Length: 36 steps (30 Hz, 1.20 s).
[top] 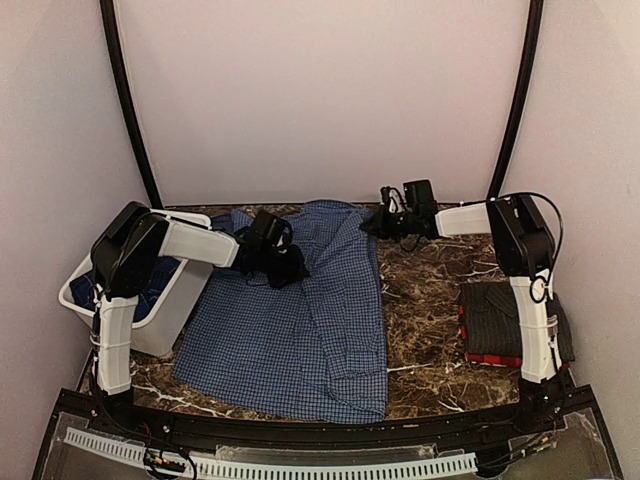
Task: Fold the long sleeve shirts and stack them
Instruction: Adjust the 1/3-folded shirt at the center of the board, then move the right arm to the center of the board with the 1/3-folded shirt.
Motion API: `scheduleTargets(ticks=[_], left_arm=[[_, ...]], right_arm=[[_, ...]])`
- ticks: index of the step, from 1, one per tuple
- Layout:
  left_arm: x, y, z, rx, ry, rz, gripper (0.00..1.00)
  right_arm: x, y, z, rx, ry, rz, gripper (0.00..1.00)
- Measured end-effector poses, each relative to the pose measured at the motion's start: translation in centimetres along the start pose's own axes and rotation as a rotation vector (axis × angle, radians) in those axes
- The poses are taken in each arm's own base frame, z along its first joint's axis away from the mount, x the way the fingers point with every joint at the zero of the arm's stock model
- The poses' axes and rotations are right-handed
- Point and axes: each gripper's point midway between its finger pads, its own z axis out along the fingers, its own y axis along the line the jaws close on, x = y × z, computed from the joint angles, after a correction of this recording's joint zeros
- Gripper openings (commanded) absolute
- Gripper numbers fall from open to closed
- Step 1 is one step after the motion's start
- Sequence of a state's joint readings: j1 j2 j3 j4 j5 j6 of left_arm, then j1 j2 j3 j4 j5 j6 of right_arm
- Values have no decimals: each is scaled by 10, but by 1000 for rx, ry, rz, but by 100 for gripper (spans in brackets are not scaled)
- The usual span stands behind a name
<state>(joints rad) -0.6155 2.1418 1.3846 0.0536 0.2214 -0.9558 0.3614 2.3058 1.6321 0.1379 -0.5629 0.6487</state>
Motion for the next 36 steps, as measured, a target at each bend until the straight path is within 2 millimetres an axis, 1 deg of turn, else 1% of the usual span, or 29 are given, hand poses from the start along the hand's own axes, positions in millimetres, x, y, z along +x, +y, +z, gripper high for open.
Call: scheduleTargets(ticks=[1, 4, 5, 6, 8, 9, 11, 15, 18, 20, 22, 24, 27, 29, 31, 34, 35, 36], left_arm=[[0, 1, 0, 0, -3, -3, 5], [-1, 1, 1, 6, -14, -7, 8], [-1, 2, 1, 6, -16, -7, 12], [-1, 2, 1, 5, -19, -7, 14], [-1, 4, 2, 3, -24, -5, 22], [-2, 5, 2, 0, -27, -3, 28], [-2, 5, 1, -1, -34, 6, 32], [-10, 2, -6, -7, -70, 19, 32], [-18, -1, -14, -16, -99, 35, 28], [-23, -4, -20, -19, -119, 49, 25], [-27, -9, -27, -15, -134, 71, 23], [-30, -14, -30, -10, -145, 87, 22], [-31, -15, -33, -15, -148, 110, 21], [-28, -13, -32, -22, -139, 125, 21], [-26, -13, -32, -26, -131, 144, 21], [-21, -15, -36, -35, -115, 172, 21], [-21, -17, -40, -34, -113, 182, 21], [-21, -20, -44, -30, -113, 191, 21]], right_arm=[[-2, 2, -1, -2, -7, -8, 0], [-4, 4, -1, -4, -10, -16, 0], [-5, 4, -1, -4, -7, -15, 0], [-6, 4, 0, -5, -7, -17, 3], [-9, 4, 2, -8, -9, -24, 18], [-10, 4, 4, -8, -8, -31, 25], [-11, 2, 5, -2, -5, -33, 35], [-7, -9, 5, 51, 7, -47, 37], [-4, -21, 2, 120, 16, -47, 37], [-3, -25, -1, 154, 18, -49, 37], [-5, -22, -6, 170, 19, -56, 37], [-8, -13, -10, 174, 11, -68, 37], [-7, 7, -17, 160, 3, -93, 37], [3, 23, -18, 142, 16, -106, 37], [20, 36, -16, 119, 42, -111, 37], [46, 44, -9, 94, 85, -101, 37], [59, 45, -5, 85, 110, -91, 37], [67, 45, -4, 82, 125, -81, 37]])
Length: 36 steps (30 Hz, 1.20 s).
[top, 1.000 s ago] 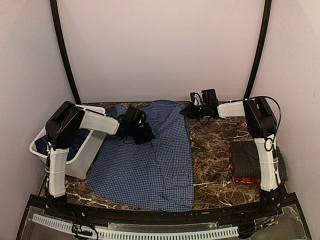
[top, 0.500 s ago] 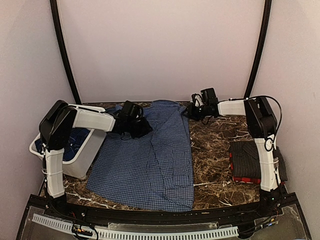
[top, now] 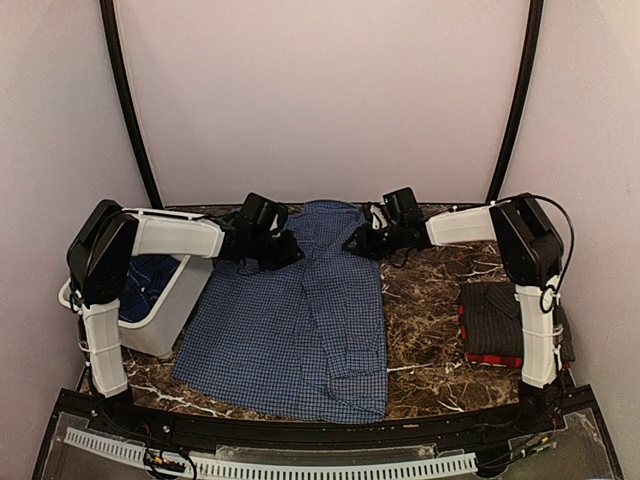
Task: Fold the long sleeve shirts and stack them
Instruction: Move the right arm to the center of the board with the 1/3-folded shirt.
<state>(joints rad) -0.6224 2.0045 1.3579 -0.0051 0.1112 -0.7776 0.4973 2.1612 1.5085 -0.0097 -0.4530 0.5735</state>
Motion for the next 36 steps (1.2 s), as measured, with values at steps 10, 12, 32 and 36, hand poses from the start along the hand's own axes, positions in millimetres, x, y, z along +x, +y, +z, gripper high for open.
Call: scheduleTargets(ticks=[10, 12, 32, 36], left_arm=[[-20, -30, -53, 54, -59, 77, 22], [-22, -31, -61, 49, -68, 90, 22], [1, -4, -96, -61, -23, 190, 22], [30, 10, -90, -99, 50, 227, 22]], right_arm=[[25, -17, 14, -14, 22, 104, 37], [32, -26, 16, 0, 30, 125, 37], [-2, -118, -39, 115, -88, 214, 37], [-8, -133, -52, 159, -91, 208, 38]])
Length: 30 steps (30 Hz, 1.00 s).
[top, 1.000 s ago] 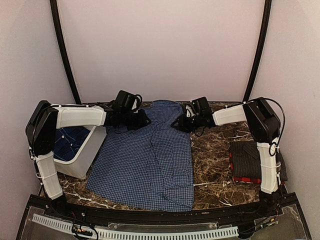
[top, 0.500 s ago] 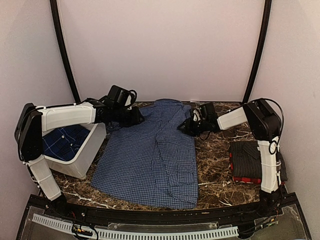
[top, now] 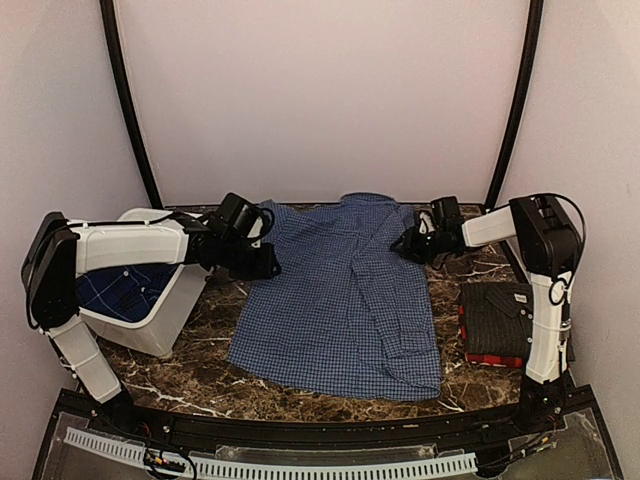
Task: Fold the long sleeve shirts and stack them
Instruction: Move the right arm to the center of the board with the 1/3-folded shirt, then adjust the 1/3-folded shirt at the center of the board.
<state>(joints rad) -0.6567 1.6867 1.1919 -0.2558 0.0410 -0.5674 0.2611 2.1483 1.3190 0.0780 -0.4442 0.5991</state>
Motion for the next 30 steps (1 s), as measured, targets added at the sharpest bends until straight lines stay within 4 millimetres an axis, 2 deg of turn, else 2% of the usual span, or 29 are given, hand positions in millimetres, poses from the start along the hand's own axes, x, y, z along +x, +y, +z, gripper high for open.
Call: scheduleTargets(ticks=[8, 12, 17, 21, 30], left_arm=[[64, -4, 15, -40, 144, 100, 21], [100, 0, 27, -70, 232, 138, 21], [134, 6, 29, -96, 303, 166, 20], [152, 7, 29, -105, 337, 175, 19], [171, -11, 26, -73, 322, 183, 19]], right_arm=[[-17, -23, -13, 92, -1, -15, 38], [-20, -28, -16, 124, 6, -23, 39], [-20, -30, -17, 134, 10, -31, 41], [-19, -28, -20, 132, 11, -35, 41], [-3, -19, -34, 142, 39, -40, 42]])
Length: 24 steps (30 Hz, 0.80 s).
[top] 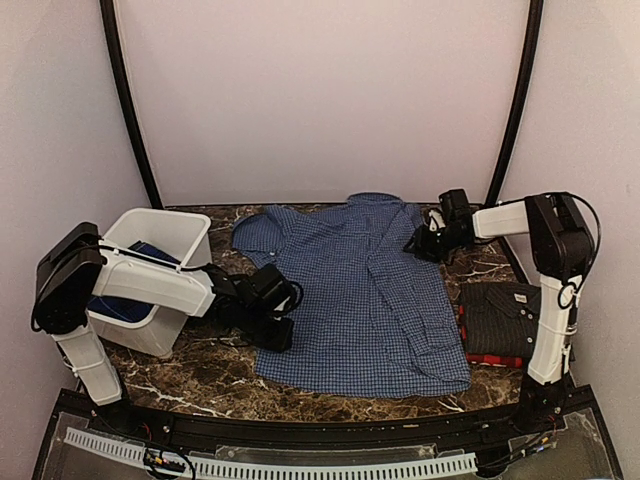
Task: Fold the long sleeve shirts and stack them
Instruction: Adjust the 1/3-folded shirt at the center of the board.
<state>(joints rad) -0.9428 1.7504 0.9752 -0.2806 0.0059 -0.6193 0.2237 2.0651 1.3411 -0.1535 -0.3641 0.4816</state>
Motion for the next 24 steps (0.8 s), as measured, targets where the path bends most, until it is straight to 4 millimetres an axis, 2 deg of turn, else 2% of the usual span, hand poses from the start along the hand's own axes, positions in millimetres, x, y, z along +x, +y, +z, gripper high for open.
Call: scheduleTargets(ticks=[7, 10, 14, 16, 20, 22, 24], left_arm=[[23, -11, -4, 18, 11, -2, 21], [27, -8, -9, 2, 22, -8, 27], [27, 0, -18, -68, 47, 0, 29], [14, -3, -28, -86, 26, 5, 32], [-35, -18, -53, -73, -85, 1, 36], [-60, -17, -64, -73, -140, -16, 38], [-78, -6, -72, -90, -176, -41, 39]], right_arm=[[12, 25, -15, -12, -1, -48, 42], [14, 35, -19, -19, -7, -70, 43], [15, 42, -23, -18, -8, -87, 45], [15, 45, -26, -18, -12, -97, 47], [10, 55, -36, -26, -38, -120, 51], [7, 65, -46, -41, -58, -140, 55], [2, 76, -56, -59, -83, -156, 58]])
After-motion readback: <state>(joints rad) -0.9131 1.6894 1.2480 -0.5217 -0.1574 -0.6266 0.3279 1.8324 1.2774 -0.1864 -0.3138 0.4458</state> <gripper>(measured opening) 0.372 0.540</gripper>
